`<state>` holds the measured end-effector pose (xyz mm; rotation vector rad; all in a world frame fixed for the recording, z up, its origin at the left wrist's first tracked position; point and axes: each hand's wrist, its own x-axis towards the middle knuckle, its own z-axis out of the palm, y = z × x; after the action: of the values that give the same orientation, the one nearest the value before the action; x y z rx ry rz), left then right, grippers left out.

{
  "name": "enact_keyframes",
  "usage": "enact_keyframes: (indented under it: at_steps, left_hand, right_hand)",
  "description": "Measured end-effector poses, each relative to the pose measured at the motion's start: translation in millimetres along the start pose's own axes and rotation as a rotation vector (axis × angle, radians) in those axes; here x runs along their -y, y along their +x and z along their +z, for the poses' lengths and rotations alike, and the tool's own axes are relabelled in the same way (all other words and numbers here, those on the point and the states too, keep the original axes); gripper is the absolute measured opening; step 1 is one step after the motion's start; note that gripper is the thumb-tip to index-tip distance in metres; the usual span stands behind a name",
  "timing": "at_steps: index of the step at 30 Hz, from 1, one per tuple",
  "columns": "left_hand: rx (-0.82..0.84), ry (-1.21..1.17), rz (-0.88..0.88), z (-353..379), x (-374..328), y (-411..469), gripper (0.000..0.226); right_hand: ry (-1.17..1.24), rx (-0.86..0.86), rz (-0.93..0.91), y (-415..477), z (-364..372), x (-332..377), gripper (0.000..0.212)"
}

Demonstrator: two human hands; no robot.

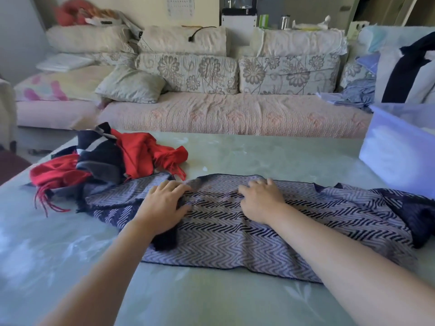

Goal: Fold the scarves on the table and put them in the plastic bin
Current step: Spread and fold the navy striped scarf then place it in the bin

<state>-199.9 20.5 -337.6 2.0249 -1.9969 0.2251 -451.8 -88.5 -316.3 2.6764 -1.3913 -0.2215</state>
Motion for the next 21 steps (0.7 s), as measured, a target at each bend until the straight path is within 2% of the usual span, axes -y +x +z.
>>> enact_keyframes:
  at_steps: [2,5,7,9,10,13,15,17,19,21]
  left_hand:
    - [0.011,0.039,-0.088,-13.2,18.7,-13.0,0.057]
    - [0.147,0.028,-0.22,-24.4,41.2,-27.7,0.059]
    - [0.189,-0.061,-0.24,-26.5,50.7,-33.8,0.038]
    - [0.143,-0.102,-0.23,-30.6,55.3,-35.6,0.013]
    - [0.114,-0.114,-0.239,-33.0,56.7,-35.5,0.009]
    - [0.017,-0.222,-0.34,-46.4,62.3,-37.5,0.013]
    - [-0.056,-0.366,-0.457,-64.0,72.3,-40.9,0.015]
    - [-0.082,-0.489,-0.591,-89.3,87.3,-45.1,0.015]
    - [0.078,-0.451,-0.716,-115.4,107.2,-52.8,0.02]
    - [0.396,-0.245,-0.799,-136.8,121.9,-68.9,0.026]
  right_hand:
    - [-0.071,-0.047,-0.036,5.0,-13.5,26.3,0.038]
    - [0.088,-0.142,-0.132,17.1,-27.2,72.2,0.036]
    - [0.218,-0.187,-0.181,27.9,-33.9,104.3,0.035]
    - [0.265,-0.195,-0.23,38.6,-39.8,133.9,0.036]
    - [0.275,-0.185,-0.243,43.4,-42.2,146.3,0.038]
    - [0.286,-0.09,-0.209,55.5,-45.3,171.6,0.058]
    - [0.297,-0.015,-0.177,60.0,-45.1,178.3,0.076]
    - [0.307,0.022,-0.174,61.8,-44.7,179.2,0.085]
    - [0.312,0.035,-0.171,63.4,-45.8,178.1,0.085]
    - [0.319,0.035,-0.161,66.3,-48.2,178.4,0.078]
